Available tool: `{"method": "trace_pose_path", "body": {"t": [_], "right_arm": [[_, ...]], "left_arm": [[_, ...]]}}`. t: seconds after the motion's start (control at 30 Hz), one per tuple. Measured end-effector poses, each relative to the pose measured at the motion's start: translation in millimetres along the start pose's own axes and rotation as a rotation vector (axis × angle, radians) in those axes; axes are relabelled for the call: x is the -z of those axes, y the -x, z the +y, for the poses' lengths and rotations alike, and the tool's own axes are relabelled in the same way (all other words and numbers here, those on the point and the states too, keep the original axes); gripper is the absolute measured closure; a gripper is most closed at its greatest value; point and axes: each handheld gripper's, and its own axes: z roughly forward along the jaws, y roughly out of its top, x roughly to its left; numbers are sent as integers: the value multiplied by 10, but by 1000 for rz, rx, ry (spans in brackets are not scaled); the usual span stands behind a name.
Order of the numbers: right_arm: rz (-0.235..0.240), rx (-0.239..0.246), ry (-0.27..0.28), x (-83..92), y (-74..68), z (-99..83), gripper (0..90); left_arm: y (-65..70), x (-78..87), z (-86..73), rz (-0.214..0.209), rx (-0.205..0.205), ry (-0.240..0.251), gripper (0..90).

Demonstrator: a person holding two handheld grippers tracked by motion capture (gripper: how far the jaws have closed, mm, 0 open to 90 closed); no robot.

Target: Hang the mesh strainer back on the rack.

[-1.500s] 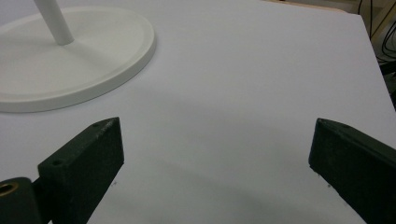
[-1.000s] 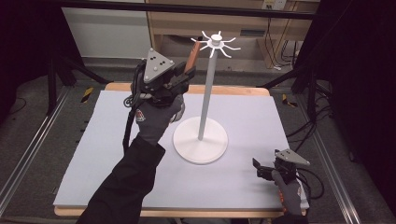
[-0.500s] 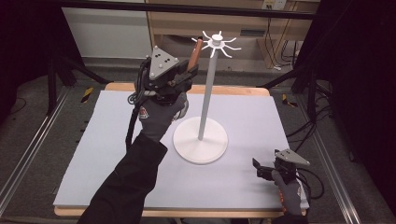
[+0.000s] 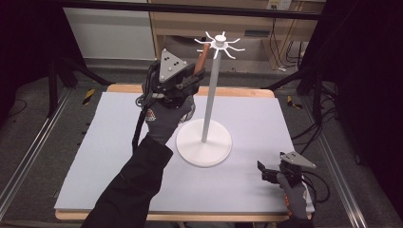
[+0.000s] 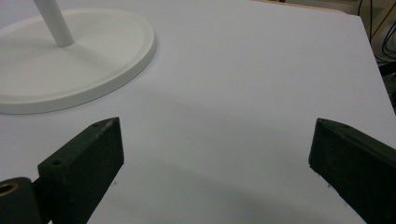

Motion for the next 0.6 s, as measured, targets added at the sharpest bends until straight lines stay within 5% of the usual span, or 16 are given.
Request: {"method": "trace_pose_path", "body": {"t": [0.27,0.6], "right_arm": [[1,-1,-1,-2,-4,-1,36],[4,-3,-3,0,-8,0,36]], "left_arm": [[-2,-8,-5,2,4,-2,701],[-39,97,-18,-11,-1,8,541]]}}
